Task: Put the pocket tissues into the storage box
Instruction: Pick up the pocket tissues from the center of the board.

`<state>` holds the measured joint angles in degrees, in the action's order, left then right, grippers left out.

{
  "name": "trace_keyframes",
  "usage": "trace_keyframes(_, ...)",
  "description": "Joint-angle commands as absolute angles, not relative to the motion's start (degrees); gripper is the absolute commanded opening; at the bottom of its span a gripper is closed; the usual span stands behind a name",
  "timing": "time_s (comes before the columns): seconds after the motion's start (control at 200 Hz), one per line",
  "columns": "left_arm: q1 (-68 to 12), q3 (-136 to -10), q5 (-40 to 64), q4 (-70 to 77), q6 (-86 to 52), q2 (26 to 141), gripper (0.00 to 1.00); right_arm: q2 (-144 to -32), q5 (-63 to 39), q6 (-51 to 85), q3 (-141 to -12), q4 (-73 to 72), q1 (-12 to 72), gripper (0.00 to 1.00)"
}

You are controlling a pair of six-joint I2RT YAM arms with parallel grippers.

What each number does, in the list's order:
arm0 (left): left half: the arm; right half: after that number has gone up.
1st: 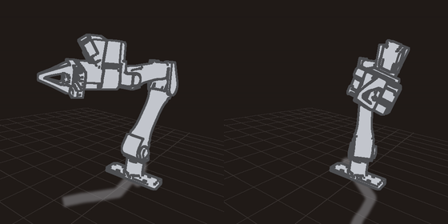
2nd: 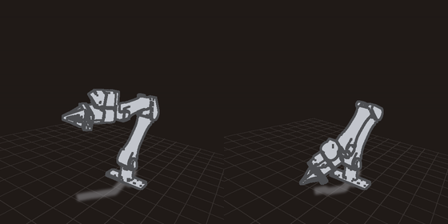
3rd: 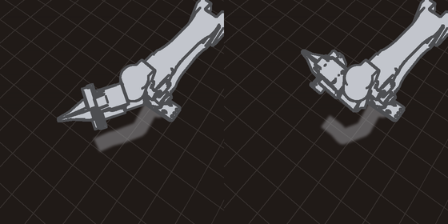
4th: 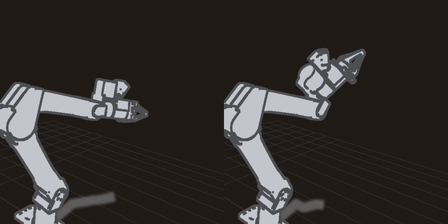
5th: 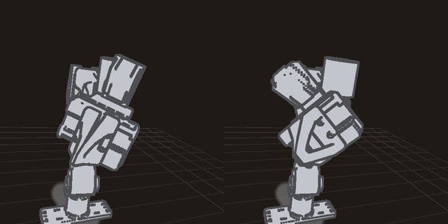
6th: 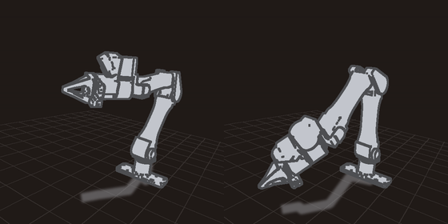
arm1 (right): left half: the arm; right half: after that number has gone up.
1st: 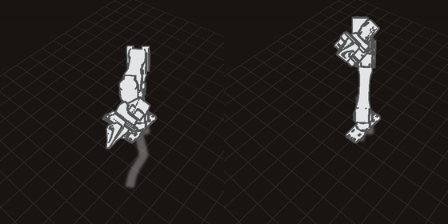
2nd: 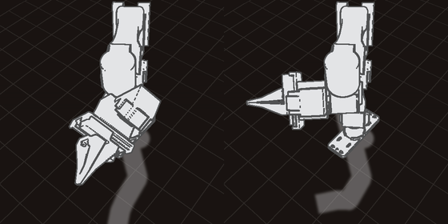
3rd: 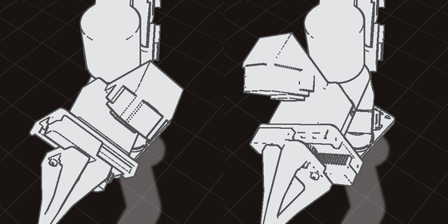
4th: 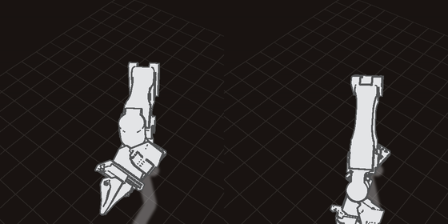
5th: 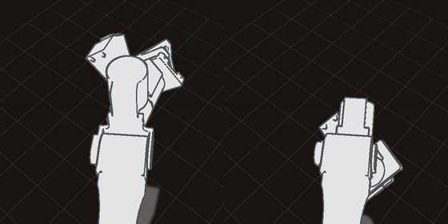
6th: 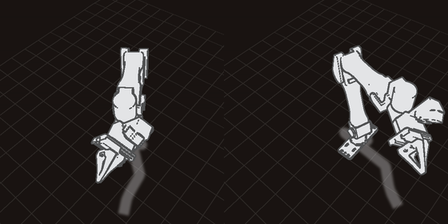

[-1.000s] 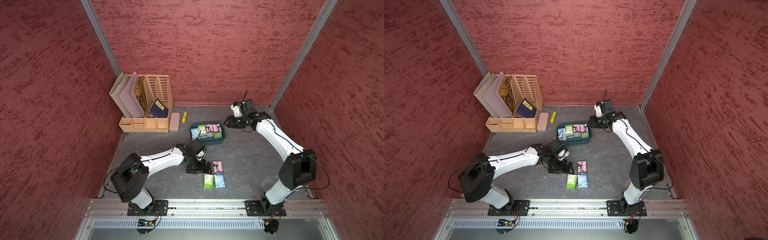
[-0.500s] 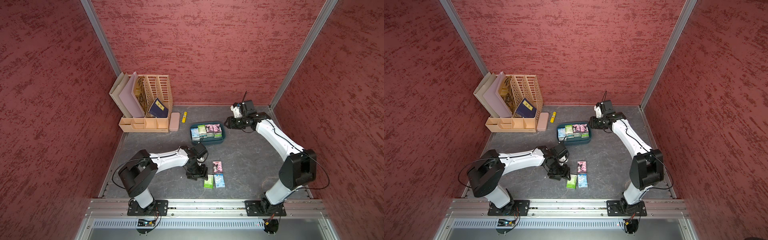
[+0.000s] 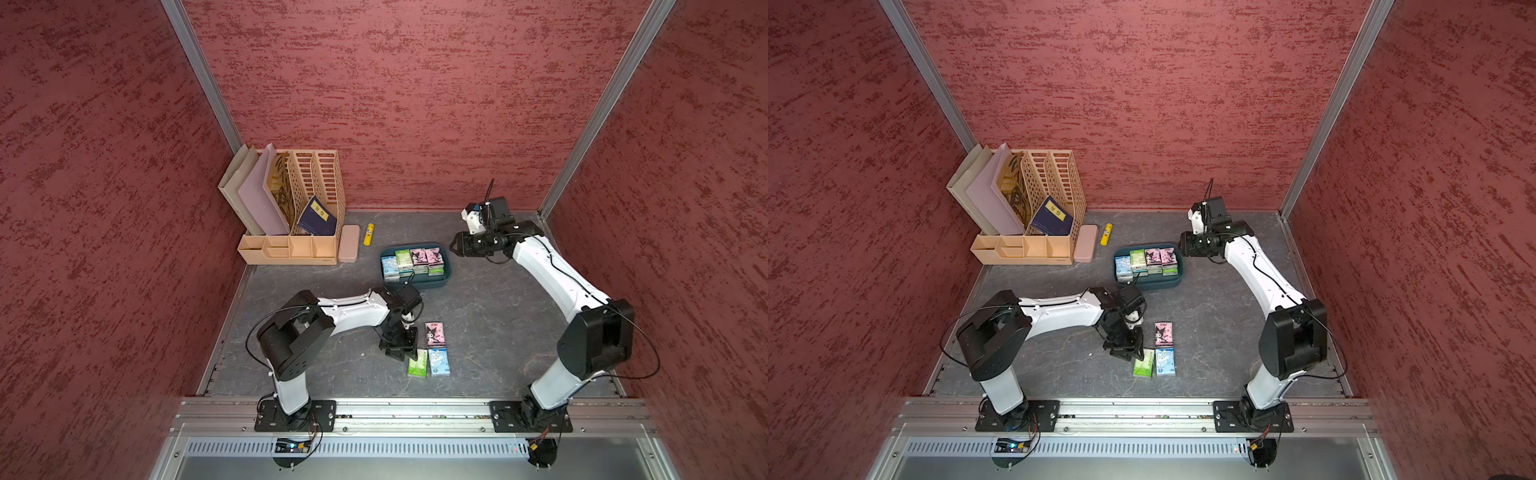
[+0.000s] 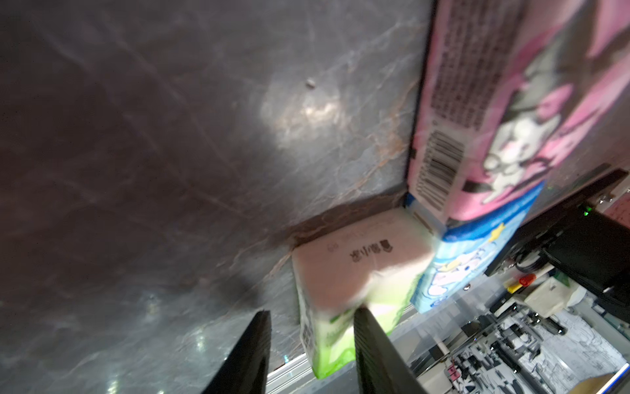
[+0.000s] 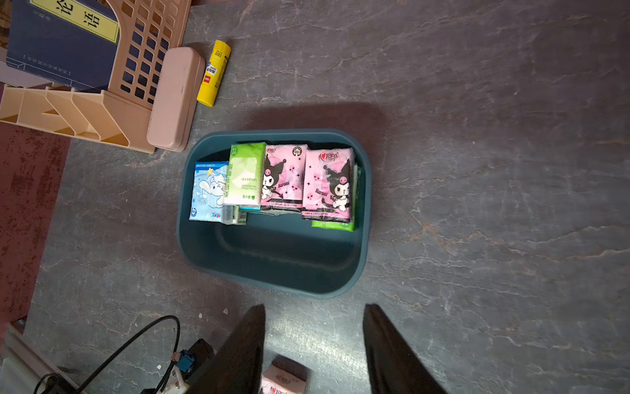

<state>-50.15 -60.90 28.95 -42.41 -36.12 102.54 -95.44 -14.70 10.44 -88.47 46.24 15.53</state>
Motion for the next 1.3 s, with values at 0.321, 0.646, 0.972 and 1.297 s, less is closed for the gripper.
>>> trace_keyframes(0.321, -47.2, -58.3, 31.4, -39.0, -36.7, 102.2, 0.0, -96.5, -15.6, 9.3, -91.3, 47.1, 14.5, 0.51)
trace_keyframes(0.646, -36.5, -60.5, 26.9, -40.4, -27.0, 89.0, 0.0, -95.5, -27.5, 12.9, -88.7, 41.6, 14.7, 0.53)
trace_keyframes(0.972, -28.6, -64.9, 28.3, -26.4, -29.7, 90.4, 0.0, -94.1, -34.1, 14.5, -82.5, 37.5, 23.0, 0.5)
trace_keyframes(1.297, -26.3, -65.0, 30.6, -23.8, -30.3, 90.3, 0.0, -97.6, -33.8, 16.1, -81.1, 34.2, 28.5, 0.47)
